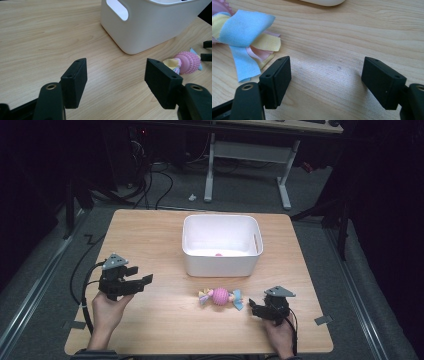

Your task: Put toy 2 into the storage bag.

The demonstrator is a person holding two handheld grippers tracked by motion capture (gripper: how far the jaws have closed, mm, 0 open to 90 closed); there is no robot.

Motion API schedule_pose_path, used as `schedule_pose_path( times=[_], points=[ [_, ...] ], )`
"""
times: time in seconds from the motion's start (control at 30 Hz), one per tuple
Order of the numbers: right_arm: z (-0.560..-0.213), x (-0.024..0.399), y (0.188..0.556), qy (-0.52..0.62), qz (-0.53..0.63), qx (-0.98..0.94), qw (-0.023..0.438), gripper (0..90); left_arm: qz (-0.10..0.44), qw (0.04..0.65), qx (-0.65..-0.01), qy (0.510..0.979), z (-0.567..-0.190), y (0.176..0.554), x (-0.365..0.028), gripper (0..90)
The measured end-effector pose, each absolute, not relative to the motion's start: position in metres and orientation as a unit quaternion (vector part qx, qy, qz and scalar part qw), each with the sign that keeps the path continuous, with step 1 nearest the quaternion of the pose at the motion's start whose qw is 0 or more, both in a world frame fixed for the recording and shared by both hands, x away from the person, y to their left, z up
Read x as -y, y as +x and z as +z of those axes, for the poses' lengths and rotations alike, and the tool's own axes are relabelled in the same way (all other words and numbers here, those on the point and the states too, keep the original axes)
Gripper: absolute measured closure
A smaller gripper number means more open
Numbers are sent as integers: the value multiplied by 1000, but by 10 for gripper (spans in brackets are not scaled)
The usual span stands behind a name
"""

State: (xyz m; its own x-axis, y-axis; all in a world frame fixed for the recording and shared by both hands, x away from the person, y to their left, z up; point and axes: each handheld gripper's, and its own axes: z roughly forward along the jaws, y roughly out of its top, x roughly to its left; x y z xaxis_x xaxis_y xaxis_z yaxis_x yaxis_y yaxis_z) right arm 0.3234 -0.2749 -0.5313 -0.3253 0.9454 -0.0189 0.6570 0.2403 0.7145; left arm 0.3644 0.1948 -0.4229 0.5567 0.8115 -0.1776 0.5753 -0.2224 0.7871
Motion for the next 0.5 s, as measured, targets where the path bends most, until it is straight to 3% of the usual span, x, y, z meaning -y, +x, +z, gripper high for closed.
schedule_pose_path(
  times=[0.5],
  points=[
    [-531,275,323,532,310,-753,232,241,128,414,-463,773,-449,360,-190,335]
  ],
)
